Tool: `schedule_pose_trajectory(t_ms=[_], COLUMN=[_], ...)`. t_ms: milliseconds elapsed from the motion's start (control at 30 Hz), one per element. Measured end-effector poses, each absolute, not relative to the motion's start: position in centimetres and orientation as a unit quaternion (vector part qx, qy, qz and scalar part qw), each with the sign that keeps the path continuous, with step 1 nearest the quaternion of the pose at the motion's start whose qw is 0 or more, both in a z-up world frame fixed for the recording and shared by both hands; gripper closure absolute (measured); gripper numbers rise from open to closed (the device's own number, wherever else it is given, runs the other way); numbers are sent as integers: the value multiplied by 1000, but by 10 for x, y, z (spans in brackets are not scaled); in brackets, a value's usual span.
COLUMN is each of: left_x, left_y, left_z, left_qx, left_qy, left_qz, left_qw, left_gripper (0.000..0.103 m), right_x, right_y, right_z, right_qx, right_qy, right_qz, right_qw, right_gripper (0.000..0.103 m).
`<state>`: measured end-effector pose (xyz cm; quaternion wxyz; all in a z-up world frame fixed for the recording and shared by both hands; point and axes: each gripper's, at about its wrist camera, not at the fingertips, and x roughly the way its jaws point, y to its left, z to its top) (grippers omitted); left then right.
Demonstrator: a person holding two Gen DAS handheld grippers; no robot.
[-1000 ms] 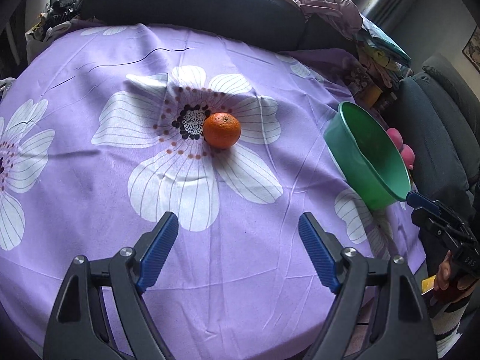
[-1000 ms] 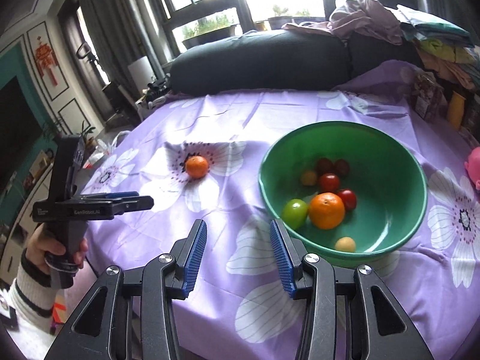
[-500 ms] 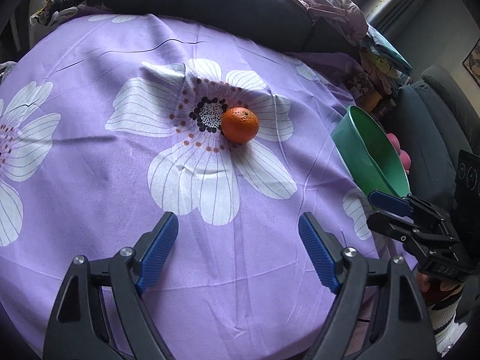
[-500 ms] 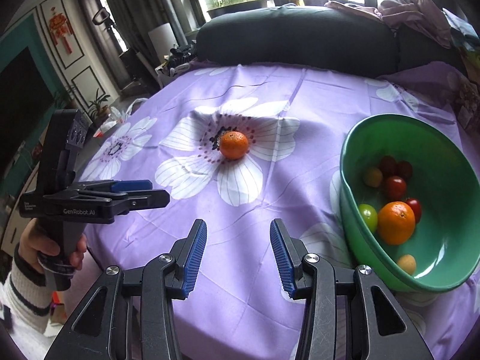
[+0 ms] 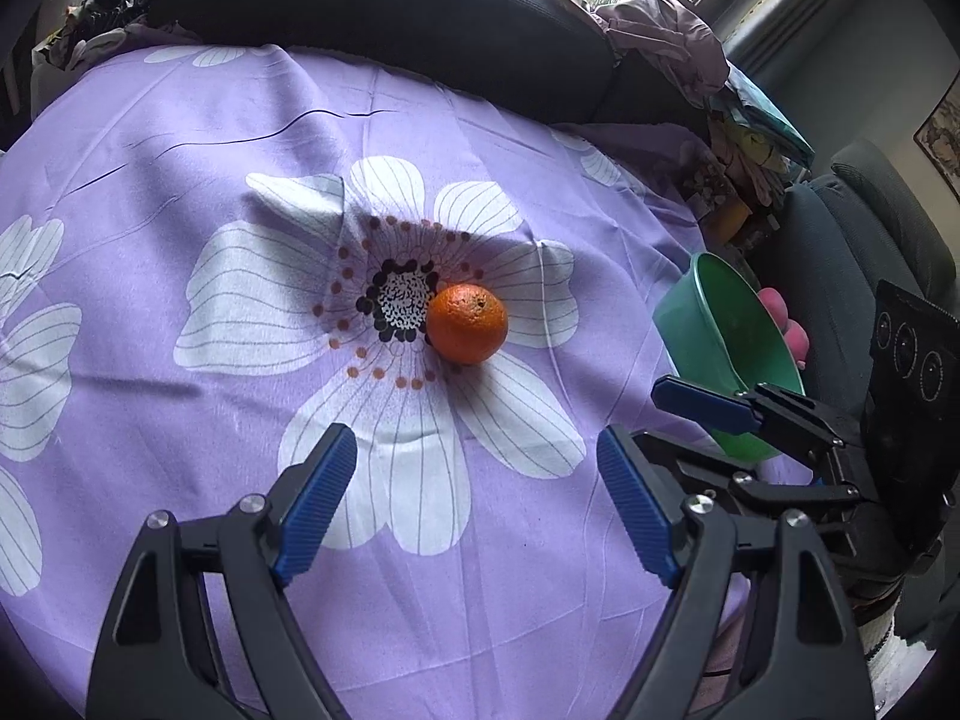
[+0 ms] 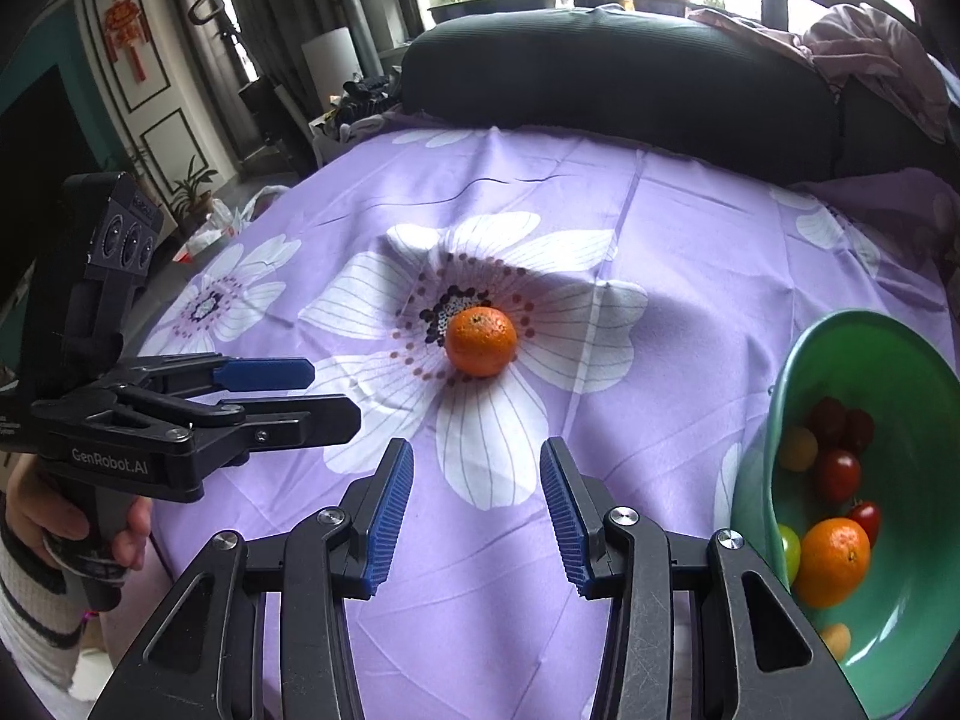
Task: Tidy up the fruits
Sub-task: 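Move the left gripper to the last orange on the cloth, then close the left gripper around the orange and lift it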
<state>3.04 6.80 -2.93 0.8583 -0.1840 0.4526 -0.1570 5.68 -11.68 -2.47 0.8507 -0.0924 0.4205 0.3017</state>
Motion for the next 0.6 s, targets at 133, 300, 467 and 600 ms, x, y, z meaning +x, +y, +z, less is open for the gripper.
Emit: schedule_pose_trajectory(t_ms=[133, 300, 467, 600], left_x=[46, 67, 86, 98], left_y=[72, 68, 64, 60], left_z=[-28, -31, -38, -44], left_qx=[-196, -190, -187, -189], left_qy=[453, 462, 474, 480], left_qz=[-160, -166, -170, -173], left_qw=[855, 850, 843, 839], left_gripper=[21, 21, 21, 21], right_x=[70, 85, 98, 109], right_y=[-108, -95, -89, -84], right_z=[-31, -39, -46, -51], right_qx=[-99, -105, -97, -95], right_qy=[423, 424, 432, 436], right_qz=[303, 309, 312, 313], right_qw=[848, 845, 841, 838], right_gripper=[57, 57, 57, 57])
